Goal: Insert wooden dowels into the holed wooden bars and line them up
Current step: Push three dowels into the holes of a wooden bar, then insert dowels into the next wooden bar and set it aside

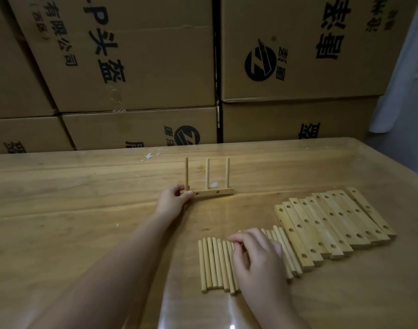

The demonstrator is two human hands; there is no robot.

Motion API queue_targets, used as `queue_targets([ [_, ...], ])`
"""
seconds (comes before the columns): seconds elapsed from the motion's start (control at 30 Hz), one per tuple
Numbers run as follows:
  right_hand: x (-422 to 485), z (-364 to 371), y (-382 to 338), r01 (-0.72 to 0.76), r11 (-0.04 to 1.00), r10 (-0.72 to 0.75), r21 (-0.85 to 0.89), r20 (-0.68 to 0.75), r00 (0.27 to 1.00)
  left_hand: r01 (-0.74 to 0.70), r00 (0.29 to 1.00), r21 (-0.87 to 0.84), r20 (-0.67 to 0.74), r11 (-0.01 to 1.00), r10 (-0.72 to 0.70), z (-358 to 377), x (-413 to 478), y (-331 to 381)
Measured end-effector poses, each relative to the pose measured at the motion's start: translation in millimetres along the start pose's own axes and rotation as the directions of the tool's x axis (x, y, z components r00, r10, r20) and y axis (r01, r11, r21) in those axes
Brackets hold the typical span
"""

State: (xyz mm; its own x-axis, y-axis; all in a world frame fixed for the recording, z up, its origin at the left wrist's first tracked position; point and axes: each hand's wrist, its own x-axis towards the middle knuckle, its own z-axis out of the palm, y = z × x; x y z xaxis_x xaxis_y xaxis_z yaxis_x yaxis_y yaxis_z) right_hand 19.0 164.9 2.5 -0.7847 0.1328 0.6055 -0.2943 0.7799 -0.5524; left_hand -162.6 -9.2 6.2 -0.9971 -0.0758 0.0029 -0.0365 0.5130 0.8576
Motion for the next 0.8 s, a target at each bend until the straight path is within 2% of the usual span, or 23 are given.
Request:
queue_targets([
  [0.1,1.0,2.4,2.4,0.031,1.0,-0.031,-0.006,-0.006,1.0,-0.054,0.998,0.142,0.026,0.988,0.05,5.2,17.4,-1.8],
  [0.23,1.3,5.4,4.0,0.045,0.999,-0.045,-0.007,-0.012,0.999,-0.11,0.992,0.208,0.081,0.972,0.095,4.4,36.8,-2.1],
  [0.37,1.6,7.1,5.1,0.043,0.999,-0.044,-0.005,-0.035,0.998,-0.15,0.989,0.299,0.061,0.942,0.138,6.1,56.2,0.3],
  [0.6,2.6,10.2,6.4,0.062,0.998,-0.062,0.007,-0.083,0.995,-0.117,0.993,0.293,0.023,0.949,0.115,7.4,75.1,7.2],
  [0.8,2.7,11.8,7.2,0.052,0.999,-0.05,0.014,-0.065,0.997,-0.099,0.994,0.264,-0.015,0.959,0.107,10.5,79.2,7.2],
])
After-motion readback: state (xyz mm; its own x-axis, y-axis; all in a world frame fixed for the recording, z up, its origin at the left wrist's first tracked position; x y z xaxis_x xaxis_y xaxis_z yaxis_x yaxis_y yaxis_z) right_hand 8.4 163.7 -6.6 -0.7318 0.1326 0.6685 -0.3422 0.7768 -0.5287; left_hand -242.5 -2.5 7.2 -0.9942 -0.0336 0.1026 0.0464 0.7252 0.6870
